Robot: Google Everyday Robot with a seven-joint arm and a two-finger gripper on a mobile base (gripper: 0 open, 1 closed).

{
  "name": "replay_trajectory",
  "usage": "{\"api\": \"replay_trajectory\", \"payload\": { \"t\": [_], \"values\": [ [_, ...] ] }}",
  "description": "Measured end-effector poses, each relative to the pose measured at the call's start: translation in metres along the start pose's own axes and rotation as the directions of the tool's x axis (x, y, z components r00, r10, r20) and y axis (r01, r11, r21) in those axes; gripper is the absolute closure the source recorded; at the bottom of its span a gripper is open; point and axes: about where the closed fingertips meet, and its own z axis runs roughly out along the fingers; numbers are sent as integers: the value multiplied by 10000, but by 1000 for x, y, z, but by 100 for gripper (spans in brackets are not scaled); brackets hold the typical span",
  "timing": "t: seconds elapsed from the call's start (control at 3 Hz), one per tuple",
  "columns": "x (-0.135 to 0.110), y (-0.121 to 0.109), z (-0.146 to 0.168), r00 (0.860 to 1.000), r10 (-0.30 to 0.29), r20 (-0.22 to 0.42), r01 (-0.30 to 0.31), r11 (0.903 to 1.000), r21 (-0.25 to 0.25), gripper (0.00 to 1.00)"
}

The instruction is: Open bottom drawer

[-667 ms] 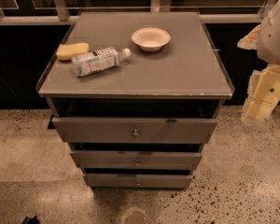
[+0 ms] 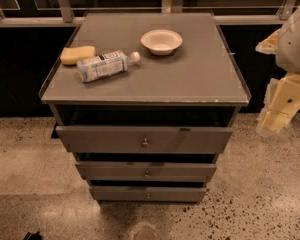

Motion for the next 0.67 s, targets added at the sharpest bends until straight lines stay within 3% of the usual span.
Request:
{"api": "replay_trajectory", "payload": {
  "t": [0.33, 0.67],
  "values": [
    [6, 22, 35, 9938, 890, 663, -891, 9960, -9, 0],
    [19, 38, 110, 9789, 1806, 958, -1760, 9829, -539, 0]
  ]
}}
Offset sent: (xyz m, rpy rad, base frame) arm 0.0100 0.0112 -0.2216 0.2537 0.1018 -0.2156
